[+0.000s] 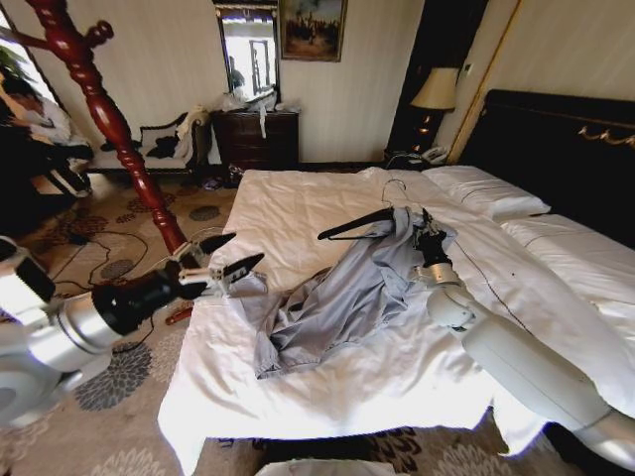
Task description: Pick up the clothes from the bed and hang them on the clothes hanger.
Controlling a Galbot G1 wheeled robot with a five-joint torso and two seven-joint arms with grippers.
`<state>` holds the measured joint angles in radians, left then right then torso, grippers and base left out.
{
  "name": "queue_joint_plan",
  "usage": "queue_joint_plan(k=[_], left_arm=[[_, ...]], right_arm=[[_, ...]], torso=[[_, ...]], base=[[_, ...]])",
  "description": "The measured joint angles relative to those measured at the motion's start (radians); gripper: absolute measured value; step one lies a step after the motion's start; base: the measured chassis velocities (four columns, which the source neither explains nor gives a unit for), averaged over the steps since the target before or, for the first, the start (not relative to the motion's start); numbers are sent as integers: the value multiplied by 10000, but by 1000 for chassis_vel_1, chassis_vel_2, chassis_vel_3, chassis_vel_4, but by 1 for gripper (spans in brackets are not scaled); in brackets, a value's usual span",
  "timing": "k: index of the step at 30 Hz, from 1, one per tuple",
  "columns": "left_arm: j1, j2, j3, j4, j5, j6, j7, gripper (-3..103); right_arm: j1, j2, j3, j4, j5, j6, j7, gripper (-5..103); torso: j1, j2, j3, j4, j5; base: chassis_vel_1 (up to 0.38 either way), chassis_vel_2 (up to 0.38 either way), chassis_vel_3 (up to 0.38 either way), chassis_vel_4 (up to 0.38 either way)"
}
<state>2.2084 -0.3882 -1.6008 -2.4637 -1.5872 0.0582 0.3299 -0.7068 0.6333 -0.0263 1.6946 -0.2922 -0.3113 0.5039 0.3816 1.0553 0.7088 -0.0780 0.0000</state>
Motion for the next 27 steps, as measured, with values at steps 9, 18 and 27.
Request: queue_joint_plan(k=[9,18,27], left_arm=[[-3030,-921,5163,2902,2420,-431,526,100],[-9075,-2016,10345,5944,2704,-171,405,100],[-13822,-1987,14910,8918,2740,447,2213,100]], right_arm=[[-265,126,237,64,-2,8,16,20],[-157,344,140,-61,-10,-1,20,20],[-77,418,57,87,34,-32,17,20]], torso=[[2,-1,1,2,-4],[3,-2,2,1,-3],[4,-2,2,4,5]], base=[[0,0,0,0],[0,0,0,0],[0,0,0,0]])
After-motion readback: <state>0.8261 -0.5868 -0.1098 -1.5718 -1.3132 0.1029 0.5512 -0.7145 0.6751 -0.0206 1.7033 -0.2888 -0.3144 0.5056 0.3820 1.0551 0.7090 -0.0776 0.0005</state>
